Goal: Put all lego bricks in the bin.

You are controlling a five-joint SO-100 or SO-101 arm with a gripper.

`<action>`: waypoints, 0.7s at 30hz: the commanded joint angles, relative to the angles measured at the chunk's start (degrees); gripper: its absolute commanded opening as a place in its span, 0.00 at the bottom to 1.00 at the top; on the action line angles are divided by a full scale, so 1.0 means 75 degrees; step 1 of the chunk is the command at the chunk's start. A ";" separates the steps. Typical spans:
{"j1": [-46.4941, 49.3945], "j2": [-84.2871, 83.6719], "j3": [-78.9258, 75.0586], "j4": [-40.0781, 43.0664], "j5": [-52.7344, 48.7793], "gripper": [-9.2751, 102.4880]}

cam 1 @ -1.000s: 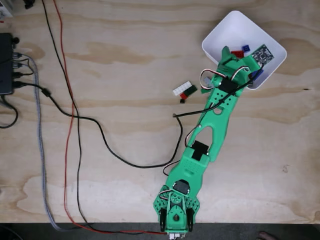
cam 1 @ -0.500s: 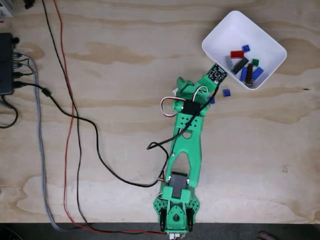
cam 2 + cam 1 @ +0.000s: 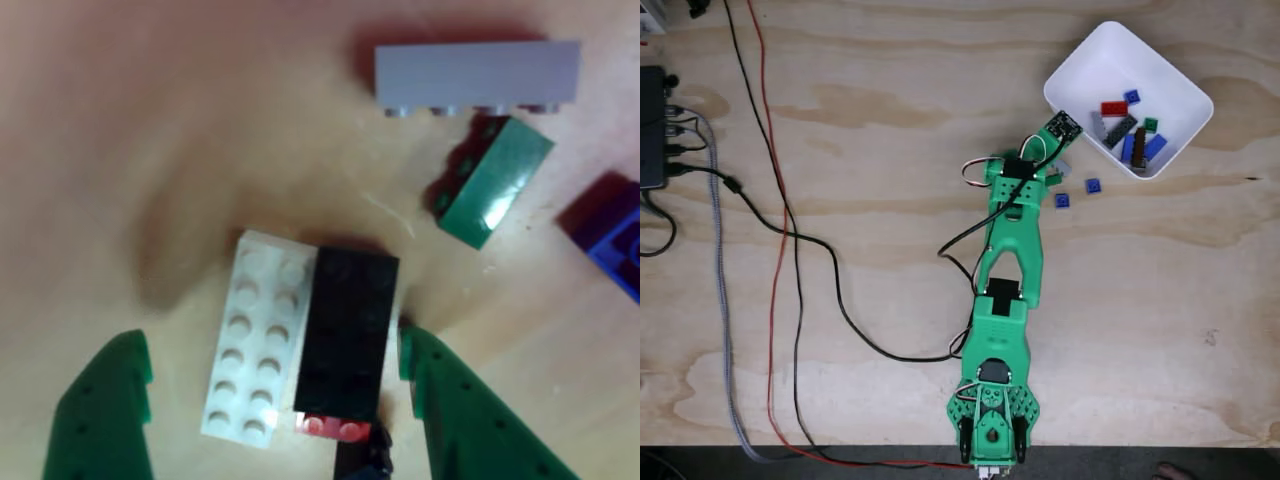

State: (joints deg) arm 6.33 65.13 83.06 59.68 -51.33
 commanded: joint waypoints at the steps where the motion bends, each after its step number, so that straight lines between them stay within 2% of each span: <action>1: 0.0258 -0.0387 -0.0738 -0.0340 -0.0387 0.09; 5: 0.0211 0.0480 0.0246 -0.0516 -0.0562 0.08; 10: 0.0176 0.4652 0.1418 -0.0094 -0.0398 0.08; 12: 0.0164 0.5895 0.1148 0.0363 -0.0574 0.08; 15: 0.0445 0.6398 0.0199 0.0645 -0.0738 0.08; 21: 0.2379 0.6586 -0.1078 -0.0633 -0.0926 0.08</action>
State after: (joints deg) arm 14.33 106.88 84.73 59.94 -57.83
